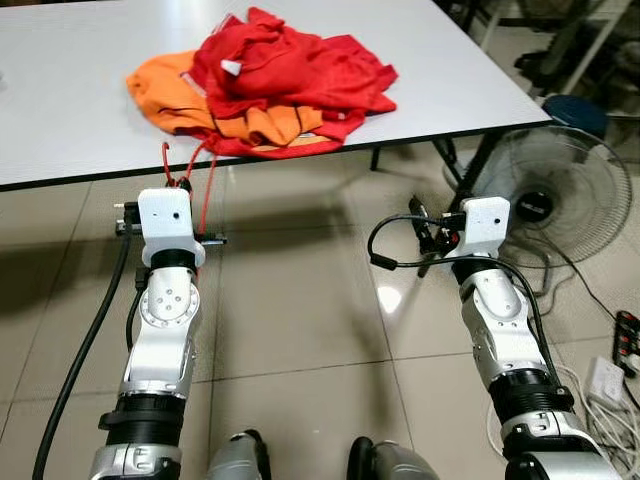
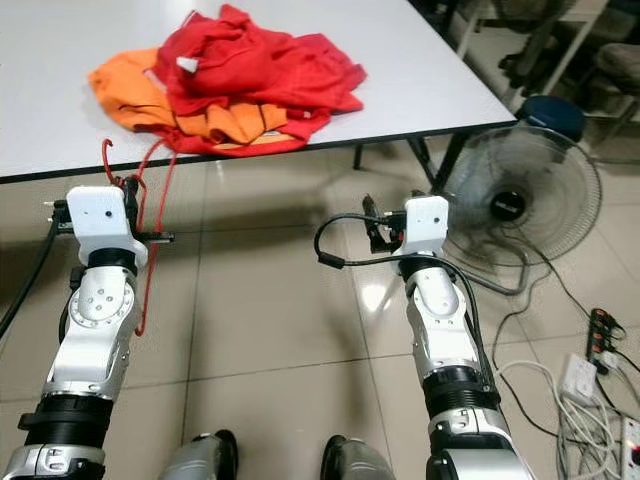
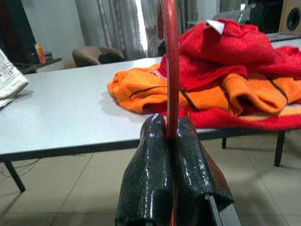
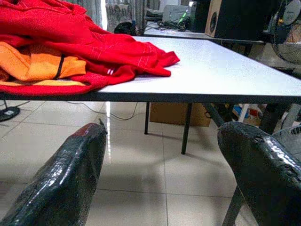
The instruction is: Hang hanger
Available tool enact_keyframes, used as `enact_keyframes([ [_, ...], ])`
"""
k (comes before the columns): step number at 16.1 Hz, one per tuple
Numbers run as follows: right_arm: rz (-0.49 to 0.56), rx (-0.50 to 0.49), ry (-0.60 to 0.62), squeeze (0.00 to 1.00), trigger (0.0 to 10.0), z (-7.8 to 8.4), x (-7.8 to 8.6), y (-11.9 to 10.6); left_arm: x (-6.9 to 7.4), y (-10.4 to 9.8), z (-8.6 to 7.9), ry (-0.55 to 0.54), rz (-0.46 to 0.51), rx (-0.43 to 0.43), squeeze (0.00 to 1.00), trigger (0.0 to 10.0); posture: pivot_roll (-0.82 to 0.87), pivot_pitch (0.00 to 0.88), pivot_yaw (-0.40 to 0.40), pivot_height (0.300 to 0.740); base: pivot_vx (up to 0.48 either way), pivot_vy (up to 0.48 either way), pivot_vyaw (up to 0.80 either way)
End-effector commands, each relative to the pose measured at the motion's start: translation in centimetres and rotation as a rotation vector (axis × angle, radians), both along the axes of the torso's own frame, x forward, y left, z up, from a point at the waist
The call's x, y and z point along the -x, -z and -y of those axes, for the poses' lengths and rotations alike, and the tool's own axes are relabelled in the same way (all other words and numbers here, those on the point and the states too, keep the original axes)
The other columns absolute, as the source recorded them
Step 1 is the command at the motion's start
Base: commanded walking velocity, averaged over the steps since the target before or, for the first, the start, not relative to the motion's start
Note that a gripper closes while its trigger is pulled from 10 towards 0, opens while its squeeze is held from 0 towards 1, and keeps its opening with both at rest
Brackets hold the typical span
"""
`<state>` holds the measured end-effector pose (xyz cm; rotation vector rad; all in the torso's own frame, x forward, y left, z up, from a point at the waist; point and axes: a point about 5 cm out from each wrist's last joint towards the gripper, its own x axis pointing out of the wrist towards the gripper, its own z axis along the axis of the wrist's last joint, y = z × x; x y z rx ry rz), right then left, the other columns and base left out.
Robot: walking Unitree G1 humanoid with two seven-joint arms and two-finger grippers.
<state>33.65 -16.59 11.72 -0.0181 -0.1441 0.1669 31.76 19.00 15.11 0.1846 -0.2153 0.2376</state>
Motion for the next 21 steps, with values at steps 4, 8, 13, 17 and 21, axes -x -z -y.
enact_keyframes([
  [4,-0.004,0.011,-0.017,0.00,10.0,-0.2,-0.2,0.1,-0.7,-3.6,-1.9,-0.091,0.111,0.009,0.00,10.0,-0.09,0.118,-0.076,0.740,0.000,0.000,0.59],
  [8,0.002,-0.001,-0.036,0.00,10.0,-0.5,-0.4,-0.2,-0.7,-3.2,-2.4,-0.090,0.092,-0.002,0.00,10.0,-0.09,0.123,-0.073,0.740,0.000,0.000,0.58],
  [13,0.048,-0.007,-0.020,0.00,10.0,-0.4,-0.3,-1.0,-1.3,-3.0,0.1,0.034,0.073,-0.028,0.00,10.0,-0.11,0.135,-0.063,0.740,0.000,0.000,0.54],
  [17,0.077,-0.049,0.164,0.00,10.0,1.4,-0.8,-1.9,-1.1,-2.1,0.6,0.079,0.052,0.011,0.00,10.0,-0.12,0.139,-0.066,0.740,0.120,0.000,0.38],
  [21,0.057,-0.043,0.195,0.00,10.0,2.1,-0.9,-1.6,-1.4,-2.2,0.5,0.071,0.049,0.003,0.00,10.0,-0.12,0.122,-0.056,0.740,0.480,0.000,0.00],
])
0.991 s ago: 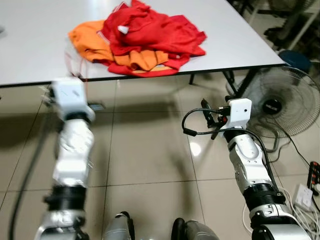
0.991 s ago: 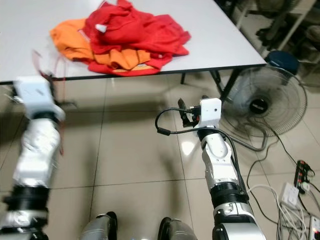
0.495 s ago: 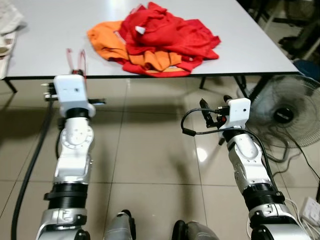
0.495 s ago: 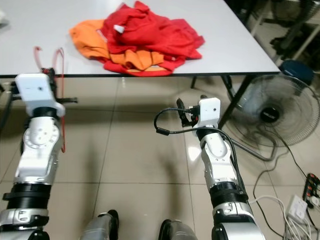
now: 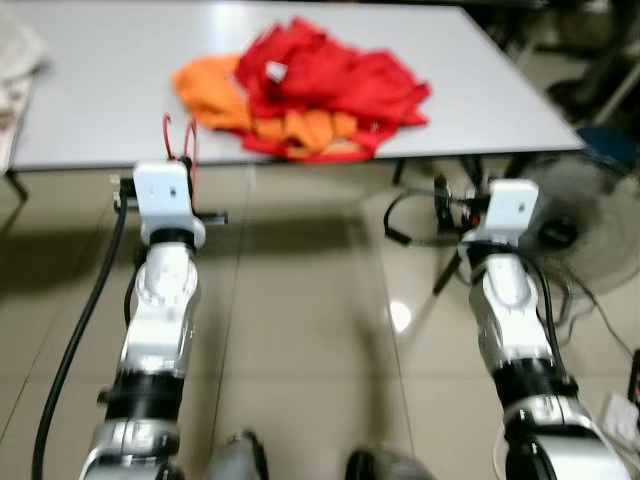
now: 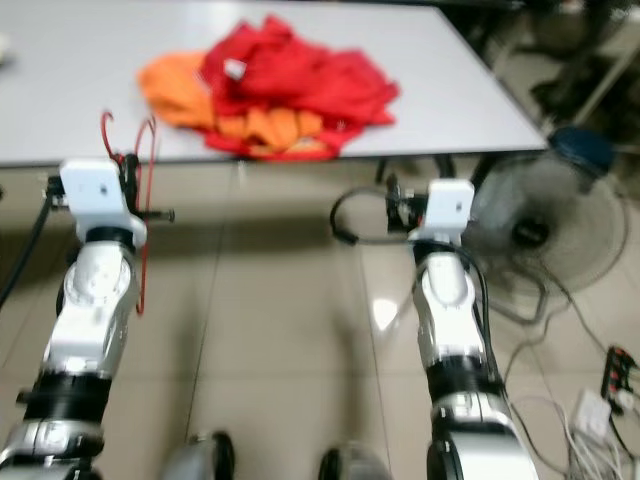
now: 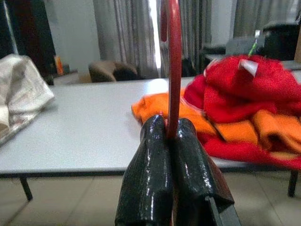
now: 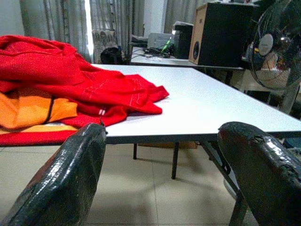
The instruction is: Hang hanger
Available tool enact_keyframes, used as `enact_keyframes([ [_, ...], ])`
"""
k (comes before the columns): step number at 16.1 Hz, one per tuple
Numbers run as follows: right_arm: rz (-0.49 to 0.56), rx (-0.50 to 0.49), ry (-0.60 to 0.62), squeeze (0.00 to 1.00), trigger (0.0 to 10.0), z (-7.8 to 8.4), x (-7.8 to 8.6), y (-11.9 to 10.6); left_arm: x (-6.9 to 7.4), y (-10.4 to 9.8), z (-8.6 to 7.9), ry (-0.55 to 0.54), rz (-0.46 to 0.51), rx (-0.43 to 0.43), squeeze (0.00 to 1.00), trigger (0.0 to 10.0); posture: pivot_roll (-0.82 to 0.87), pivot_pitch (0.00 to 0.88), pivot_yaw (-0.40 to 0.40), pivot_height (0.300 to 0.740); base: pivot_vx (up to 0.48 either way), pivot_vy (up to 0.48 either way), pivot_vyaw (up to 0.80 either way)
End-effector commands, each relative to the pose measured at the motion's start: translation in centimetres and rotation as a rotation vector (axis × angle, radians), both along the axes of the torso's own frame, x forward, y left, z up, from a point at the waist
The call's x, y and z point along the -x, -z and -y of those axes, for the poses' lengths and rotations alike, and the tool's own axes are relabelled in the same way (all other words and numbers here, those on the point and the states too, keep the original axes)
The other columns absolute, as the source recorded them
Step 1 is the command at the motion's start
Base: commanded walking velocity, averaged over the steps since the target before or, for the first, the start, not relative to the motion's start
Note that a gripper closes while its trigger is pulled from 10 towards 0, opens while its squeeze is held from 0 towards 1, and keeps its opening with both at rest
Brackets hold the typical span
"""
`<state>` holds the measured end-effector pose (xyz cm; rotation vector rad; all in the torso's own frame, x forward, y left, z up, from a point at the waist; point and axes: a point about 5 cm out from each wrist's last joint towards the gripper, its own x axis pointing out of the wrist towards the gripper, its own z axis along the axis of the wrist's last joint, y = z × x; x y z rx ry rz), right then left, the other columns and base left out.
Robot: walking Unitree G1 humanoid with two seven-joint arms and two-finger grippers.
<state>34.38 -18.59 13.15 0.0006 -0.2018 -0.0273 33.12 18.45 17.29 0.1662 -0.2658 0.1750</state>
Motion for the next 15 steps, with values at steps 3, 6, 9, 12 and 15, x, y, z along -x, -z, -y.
enact_keyframes([
  [3,-0.001,-0.003,-0.039,0.00,10.0,-0.4,-0.2,-0.1,-0.2,-0.5,0.1,-0.001,0.031,0.008,0.00,10.0,-0.12,0.111,-0.053,0.740,0.480,0.000,0.00],
  [6,0.040,0.046,-0.049,0.00,10.0,-0.9,-0.2,-0.9,-0.2,-2.2,0.4,0.008,0.114,0.006,0.00,10.0,-0.12,0.106,-0.052,0.740,0.480,0.000,0.50],
  [9,0.139,0.073,-0.017,0.00,10.0,-0.4,-0.5,-3.2,-0.1,-4.4,1.1,0.034,0.208,-0.030,0.00,10.0,-0.12,0.108,-0.048,0.740,0.480,0.000,0.17],
  [12,0.218,0.115,-0.007,0.00,10.0,-0.1,-1.0,-5.8,0.0,-5.3,1.3,0.040,0.245,-0.027,0.00,10.0,-0.12,0.109,-0.045,0.740,0.480,0.000,0.00],
  [15,0.252,0.169,-0.024,1.00,10.0,0.5,-1.5,-7.5,-0.2,-5.4,1.6,0.047,0.245,-0.017,0.00,10.0,-0.13,0.107,-0.044,0.740,0.480,0.000,0.00],
])
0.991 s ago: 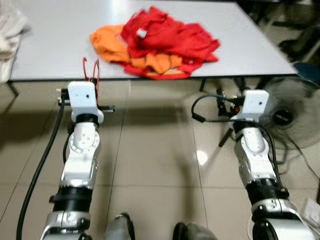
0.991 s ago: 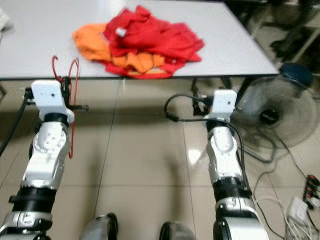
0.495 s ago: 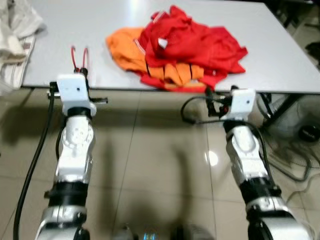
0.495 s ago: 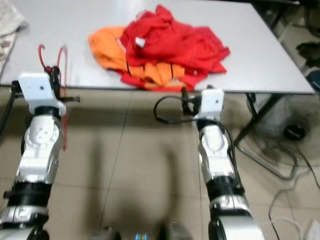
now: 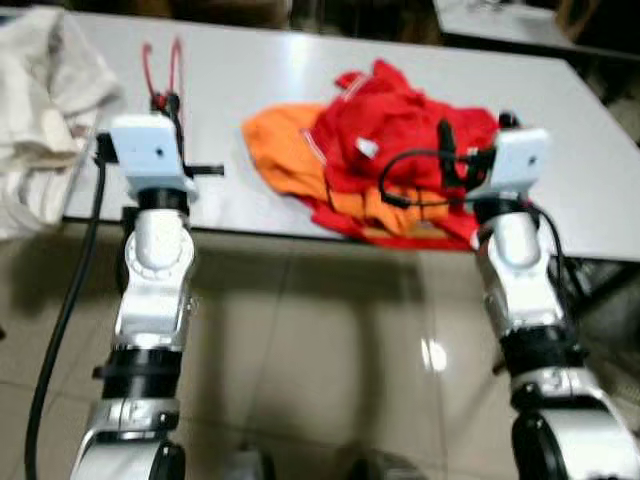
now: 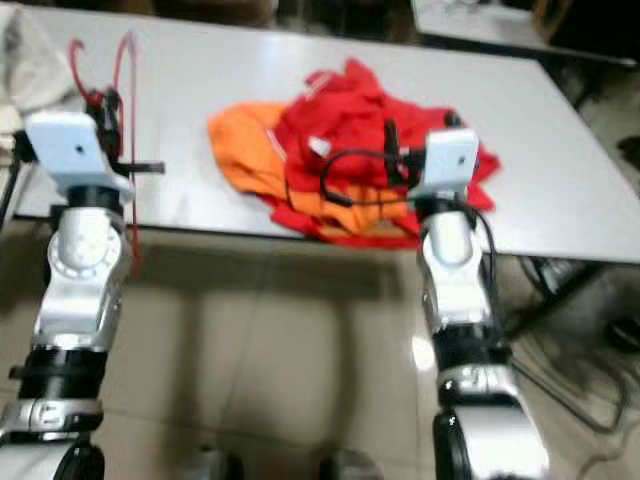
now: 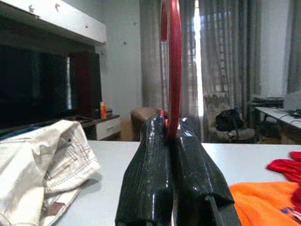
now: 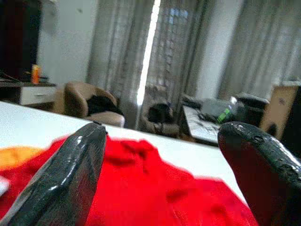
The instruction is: Hang hanger
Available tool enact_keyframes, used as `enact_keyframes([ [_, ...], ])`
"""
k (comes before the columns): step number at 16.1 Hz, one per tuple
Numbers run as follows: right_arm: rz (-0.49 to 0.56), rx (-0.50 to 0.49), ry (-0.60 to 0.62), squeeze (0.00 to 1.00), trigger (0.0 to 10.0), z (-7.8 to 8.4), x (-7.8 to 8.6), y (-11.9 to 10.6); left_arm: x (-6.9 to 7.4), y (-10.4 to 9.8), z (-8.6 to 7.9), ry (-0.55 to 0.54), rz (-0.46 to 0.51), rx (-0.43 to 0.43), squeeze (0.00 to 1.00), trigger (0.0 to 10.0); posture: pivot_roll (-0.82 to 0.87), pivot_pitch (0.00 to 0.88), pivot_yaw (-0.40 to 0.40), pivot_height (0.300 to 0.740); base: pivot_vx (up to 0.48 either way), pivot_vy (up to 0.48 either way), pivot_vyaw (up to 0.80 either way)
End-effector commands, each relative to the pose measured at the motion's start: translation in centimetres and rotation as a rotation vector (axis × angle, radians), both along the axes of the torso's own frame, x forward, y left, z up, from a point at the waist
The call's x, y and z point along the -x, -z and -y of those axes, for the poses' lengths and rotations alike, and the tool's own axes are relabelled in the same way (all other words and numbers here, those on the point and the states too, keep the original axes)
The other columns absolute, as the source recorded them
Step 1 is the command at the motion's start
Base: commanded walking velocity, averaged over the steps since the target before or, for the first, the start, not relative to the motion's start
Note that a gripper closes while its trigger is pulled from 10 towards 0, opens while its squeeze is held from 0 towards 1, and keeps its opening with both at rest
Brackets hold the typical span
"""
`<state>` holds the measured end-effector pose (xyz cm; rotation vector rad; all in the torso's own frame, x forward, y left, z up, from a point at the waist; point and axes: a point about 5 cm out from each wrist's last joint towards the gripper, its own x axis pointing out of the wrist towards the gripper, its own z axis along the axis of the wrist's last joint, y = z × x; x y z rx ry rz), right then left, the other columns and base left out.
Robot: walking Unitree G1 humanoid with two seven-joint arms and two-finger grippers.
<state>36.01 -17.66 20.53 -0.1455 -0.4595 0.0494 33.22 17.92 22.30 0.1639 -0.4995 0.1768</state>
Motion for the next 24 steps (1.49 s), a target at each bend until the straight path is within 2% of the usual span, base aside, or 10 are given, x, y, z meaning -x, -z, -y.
enact_keyframes([
  [1,-0.004,0.008,0.038,1.00,10.0,1.7,0.1,-0.2,-0.1,-0.4,1.1,0.034,0.013,-0.001,0.00,10.0,-0.13,0.107,-0.044,0.740,0.480,0.000,0.00],
  [4,-0.087,-0.049,0.037,1.00,10.0,3.2,-0.4,0.0,-0.4,-0.9,1.4,0.059,0.017,-0.011,0.00,10.0,-0.14,0.117,-0.039,0.740,0.480,0.000,0.00],
  [6,-0.156,0.043,-0.040,1.00,10.0,3.1,-0.6,0.2,-0.3,-1.3,1.4,0.069,0.041,-0.011,0.00,10.0,-0.14,0.123,-0.031,0.740,0.362,0.000,0.00],
  [7,-0.196,0.175,-0.089,0.00,10.0,3.4,-0.6,-0.1,-0.1,-1.8,1.6,0.076,0.069,-0.032,0.00,10.0,-0.14,0.125,-0.028,0.740,0.000,0.000,0.00],
  [9,-0.254,0.321,-0.119,0.00,10.0,5.0,-0.5,-0.5,-0.1,-1.7,1.8,0.091,0.072,-0.042,0.00,10.0,-0.14,0.123,-0.021,0.740,0.000,0.000,0.00],
  [13,-0.435,0.248,-0.166,0.00,10.0,7.0,-0.5,1.1,-0.5,-1.1,1.2,0.088,0.032,-0.017,0.00,10.0,-0.14,0.118,-0.023,0.740,0.000,0.000,0.00],
  [18,-0.468,0.523,-0.321,0.00,10.0,6.9,0.4,1.2,-0.4,-1.0,0.9,0.091,0.032,-0.041,0.00,10.0,-0.13,0.124,-0.028,0.740,0.000,0.000,0.00],
  [19,-0.456,0.513,-0.295,0.00,10.0,7.1,0.1,0.9,-0.4,-1.0,0.9,0.089,0.028,-0.047,0.00,10.0,-0.13,0.125,-0.029,0.740,0.000,0.000,0.00],
  [21,-0.343,0.300,-0.144,0.00,10.0,7.4,-1.1,-0.8,-0.5,-0.1,0.9,0.096,-0.023,-0.060,0.00,10.0,-0.12,0.128,-0.034,0.740,0.000,0.000,0.00],
  [24,-0.141,-0.185,0.102,0.00,10.0,8.1,-0.8,-1.3,-0.6,2.9,1.5,0.157,-0.202,-0.038,0.00,10.0,-0.11,0.132,-0.038,0.740,0.000,0.000,0.00],
])
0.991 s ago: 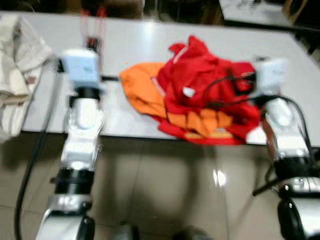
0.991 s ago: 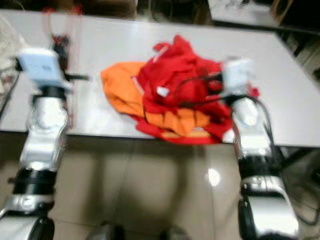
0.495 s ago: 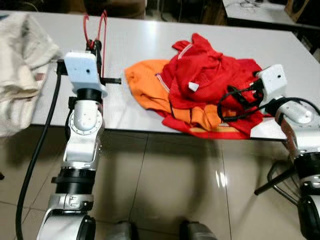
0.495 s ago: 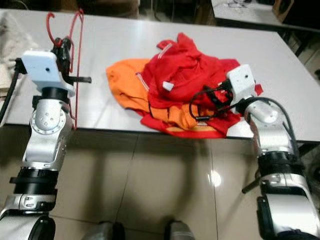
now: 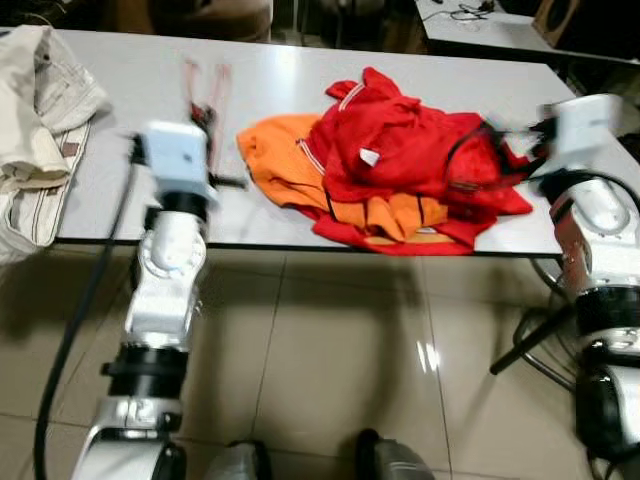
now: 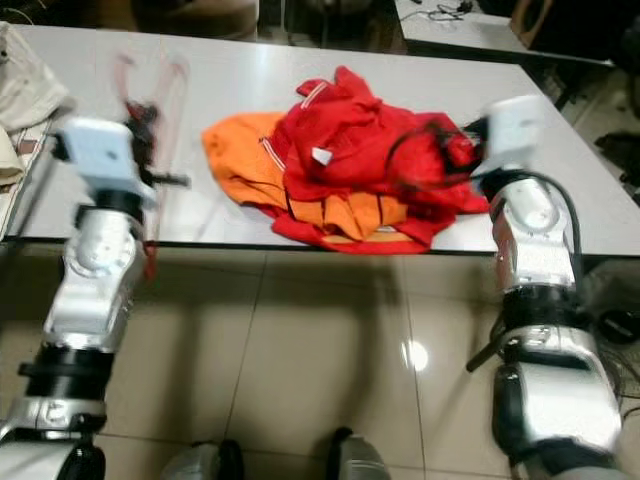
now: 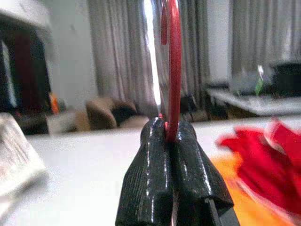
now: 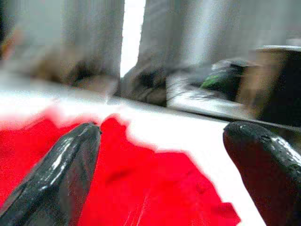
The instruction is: Hang hanger
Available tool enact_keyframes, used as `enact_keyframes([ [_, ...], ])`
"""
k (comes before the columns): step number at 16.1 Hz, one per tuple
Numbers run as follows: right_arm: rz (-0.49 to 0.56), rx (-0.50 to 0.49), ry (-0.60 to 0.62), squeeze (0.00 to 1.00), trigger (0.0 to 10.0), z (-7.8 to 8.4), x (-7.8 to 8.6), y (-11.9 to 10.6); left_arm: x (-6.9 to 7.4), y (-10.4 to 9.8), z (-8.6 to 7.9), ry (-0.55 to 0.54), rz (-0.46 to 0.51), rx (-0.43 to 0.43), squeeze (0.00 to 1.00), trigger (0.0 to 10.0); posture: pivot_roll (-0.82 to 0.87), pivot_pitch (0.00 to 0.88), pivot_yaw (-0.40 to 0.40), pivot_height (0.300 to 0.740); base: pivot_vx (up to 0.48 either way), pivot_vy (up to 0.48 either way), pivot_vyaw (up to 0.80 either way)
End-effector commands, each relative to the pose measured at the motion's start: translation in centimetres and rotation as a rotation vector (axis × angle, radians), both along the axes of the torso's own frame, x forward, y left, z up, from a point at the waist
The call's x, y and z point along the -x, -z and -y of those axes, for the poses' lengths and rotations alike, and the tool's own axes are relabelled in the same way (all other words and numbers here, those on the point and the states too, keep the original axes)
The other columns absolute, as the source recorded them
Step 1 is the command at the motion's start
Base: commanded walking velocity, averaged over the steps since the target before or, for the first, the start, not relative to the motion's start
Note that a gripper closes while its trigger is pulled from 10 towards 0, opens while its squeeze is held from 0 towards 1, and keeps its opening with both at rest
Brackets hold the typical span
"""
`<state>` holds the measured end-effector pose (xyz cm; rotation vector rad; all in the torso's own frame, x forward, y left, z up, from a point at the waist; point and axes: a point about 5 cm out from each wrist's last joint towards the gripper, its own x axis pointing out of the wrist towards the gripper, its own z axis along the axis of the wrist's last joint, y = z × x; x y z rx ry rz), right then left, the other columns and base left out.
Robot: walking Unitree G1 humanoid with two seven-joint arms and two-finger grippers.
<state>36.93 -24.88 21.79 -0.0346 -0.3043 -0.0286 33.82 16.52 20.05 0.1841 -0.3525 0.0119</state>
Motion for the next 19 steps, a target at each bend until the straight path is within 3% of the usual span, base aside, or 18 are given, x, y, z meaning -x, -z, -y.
enact_keyframes([
  [1,0.073,-0.047,0.099,0.00,10.0,0.3,1.1,0.3,0.2,0.9,0.2,0.011,-0.048,-0.014,0.00,10.0,-0.10,0.135,-0.035,0.740,0.000,0.000,0.00],
  [3,0.185,0.117,0.184,0.00,10.0,-2.4,3.8,1.6,1.2,-0.2,0.9,0.011,0.038,-0.063,0.00,10.0,-0.11,0.135,-0.026,0.740,0.000,0.000,0.00],
  [5,0.187,0.124,0.200,0.00,10.0,-3.1,4.5,2.4,1.3,-0.8,1.2,0.008,0.071,-0.062,0.00,10.0,-0.12,0.134,-0.022,0.740,0.000,0.000,0.00],
  [6,0.122,0.062,0.211,0.00,10.0,-3.2,4.5,3.8,1.2,-1.4,1.4,-0.012,0.089,-0.076,0.00,10.0,-0.13,0.132,-0.019,0.740,0.450,0.000,0.00],
  [9,0.058,-0.002,0.234,0.00,10.0,-2.1,3.9,4.7,0.5,-1.2,1.3,-0.024,0.063,-0.047,0.00,10.0,-0.14,0.126,-0.009,0.740,0.472,0.000,0.00],
  [19,0.131,0.079,0.176,0.00,10.0,-2.9,3.3,2.4,0.4,-2.0,0.9,-0.059,0.099,-0.014,0.00,10.0,-0.14,0.123,-0.009,0.740,0.480,0.000,0.00],
])
